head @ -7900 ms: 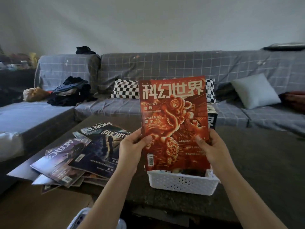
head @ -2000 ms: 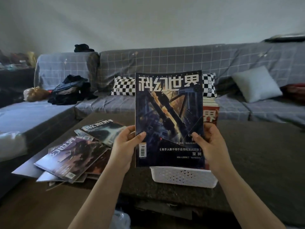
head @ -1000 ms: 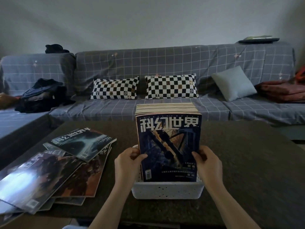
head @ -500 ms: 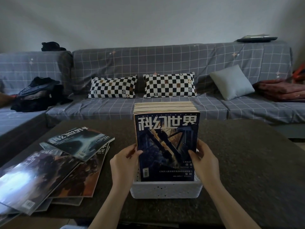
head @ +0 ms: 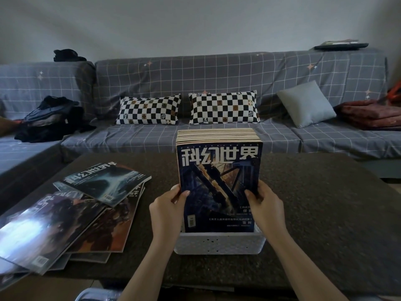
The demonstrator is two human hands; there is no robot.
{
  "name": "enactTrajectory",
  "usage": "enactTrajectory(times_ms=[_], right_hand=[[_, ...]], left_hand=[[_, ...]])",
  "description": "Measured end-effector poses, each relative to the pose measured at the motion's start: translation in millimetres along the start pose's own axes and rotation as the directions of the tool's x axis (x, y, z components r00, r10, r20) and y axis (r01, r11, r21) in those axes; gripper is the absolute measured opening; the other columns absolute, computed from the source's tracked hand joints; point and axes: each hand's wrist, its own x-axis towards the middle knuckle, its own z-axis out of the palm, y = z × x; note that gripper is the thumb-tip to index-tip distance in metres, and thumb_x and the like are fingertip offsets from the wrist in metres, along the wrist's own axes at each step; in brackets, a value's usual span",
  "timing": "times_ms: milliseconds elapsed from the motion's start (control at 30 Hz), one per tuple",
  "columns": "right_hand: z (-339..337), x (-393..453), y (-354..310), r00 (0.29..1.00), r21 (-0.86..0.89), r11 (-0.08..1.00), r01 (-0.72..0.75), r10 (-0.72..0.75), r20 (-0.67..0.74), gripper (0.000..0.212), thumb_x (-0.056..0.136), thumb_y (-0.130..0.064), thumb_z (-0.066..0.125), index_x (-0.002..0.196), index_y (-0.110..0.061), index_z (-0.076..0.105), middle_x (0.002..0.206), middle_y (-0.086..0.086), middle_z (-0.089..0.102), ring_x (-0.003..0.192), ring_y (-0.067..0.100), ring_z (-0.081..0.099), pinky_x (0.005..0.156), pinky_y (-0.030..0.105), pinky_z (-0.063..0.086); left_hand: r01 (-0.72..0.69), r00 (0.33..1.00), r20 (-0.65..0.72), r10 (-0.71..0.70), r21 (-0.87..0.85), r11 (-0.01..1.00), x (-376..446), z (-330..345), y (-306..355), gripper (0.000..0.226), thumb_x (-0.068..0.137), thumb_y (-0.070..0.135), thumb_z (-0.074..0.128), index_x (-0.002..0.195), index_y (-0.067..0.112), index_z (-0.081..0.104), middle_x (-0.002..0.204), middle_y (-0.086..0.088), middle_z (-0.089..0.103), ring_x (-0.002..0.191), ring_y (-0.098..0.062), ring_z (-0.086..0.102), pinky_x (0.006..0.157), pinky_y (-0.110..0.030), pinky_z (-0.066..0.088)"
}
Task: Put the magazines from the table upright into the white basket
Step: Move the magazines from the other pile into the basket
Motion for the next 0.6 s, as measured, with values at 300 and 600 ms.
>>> enactTrajectory(times_ms=[300,600], right_hand=[[-4,-24,-13,0.959,0.261,0.962,-0.075,0.141,-0.244,0.029,0.087,-0.027,0.064,0.113,-0.021,0.053,0.103,-0.004,0.063,0.090,0.008,0.060,0.066,0.012,0.041],[27,-52,-59,0.996,0.344,0.936,0.070,-0.086,0.032,0.008,0.087,-0.029,0.062,0.095,-0.031,0.060,0.084,-0.011,0.064,0.079,-0.001,0.061,0.068,0.018,0.052]], left_hand=[[0.006,1.000,-0.009,-0.007,-0.113,0.994,-12,-13,1,0.042,0.090,0.029,0.064,0.130,0.018,0.058,0.094,0.022,0.065,0.088,0.013,0.061,0.068,0.004,0.041],[0.024,1.000,0.016,-0.022,-0.121,0.992,-10,-59,-9,0.021,0.095,0.023,0.051,0.110,0.024,0.065,0.091,0.012,0.071,0.083,0.005,0.065,0.065,-0.006,0.045]])
